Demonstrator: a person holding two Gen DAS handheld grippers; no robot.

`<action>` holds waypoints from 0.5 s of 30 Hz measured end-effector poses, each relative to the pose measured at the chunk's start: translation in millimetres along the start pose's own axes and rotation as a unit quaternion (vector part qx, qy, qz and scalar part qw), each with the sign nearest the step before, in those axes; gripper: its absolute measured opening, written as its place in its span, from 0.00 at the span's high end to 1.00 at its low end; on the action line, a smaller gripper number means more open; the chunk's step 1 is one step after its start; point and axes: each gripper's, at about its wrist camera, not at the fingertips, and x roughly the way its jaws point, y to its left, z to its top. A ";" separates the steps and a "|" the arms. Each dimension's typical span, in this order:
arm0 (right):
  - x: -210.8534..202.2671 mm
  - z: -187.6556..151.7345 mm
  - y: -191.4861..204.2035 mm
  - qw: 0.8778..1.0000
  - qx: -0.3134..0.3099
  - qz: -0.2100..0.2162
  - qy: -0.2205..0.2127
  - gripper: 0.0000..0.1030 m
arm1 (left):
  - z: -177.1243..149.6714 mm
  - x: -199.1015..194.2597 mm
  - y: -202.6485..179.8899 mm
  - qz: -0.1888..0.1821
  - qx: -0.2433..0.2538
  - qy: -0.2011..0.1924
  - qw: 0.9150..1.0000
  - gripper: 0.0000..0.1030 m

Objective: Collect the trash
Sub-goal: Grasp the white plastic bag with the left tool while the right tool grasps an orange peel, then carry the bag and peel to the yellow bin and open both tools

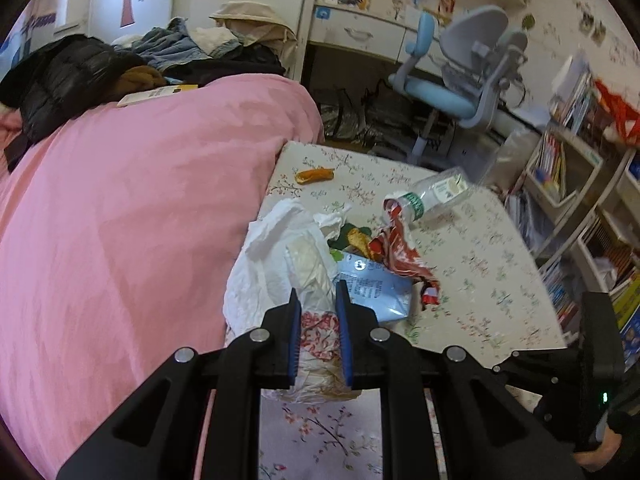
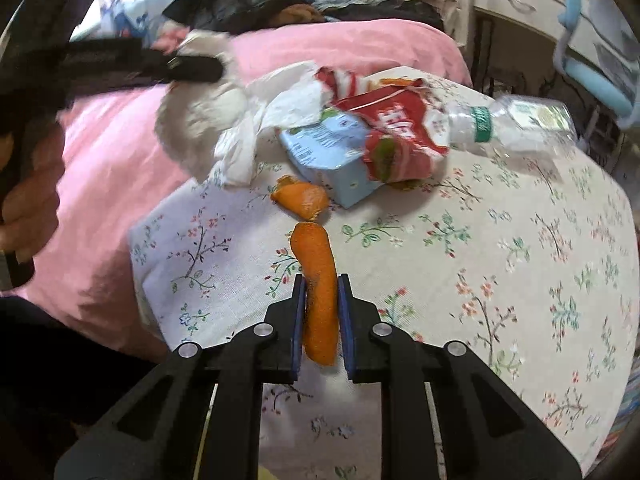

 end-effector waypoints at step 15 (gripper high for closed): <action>-41.3 -10.9 -15.3 0.998 0.051 0.021 -0.036 0.85 | -24.6 -29.2 -30.6 0.039 0.032 -0.046 0.998 0.84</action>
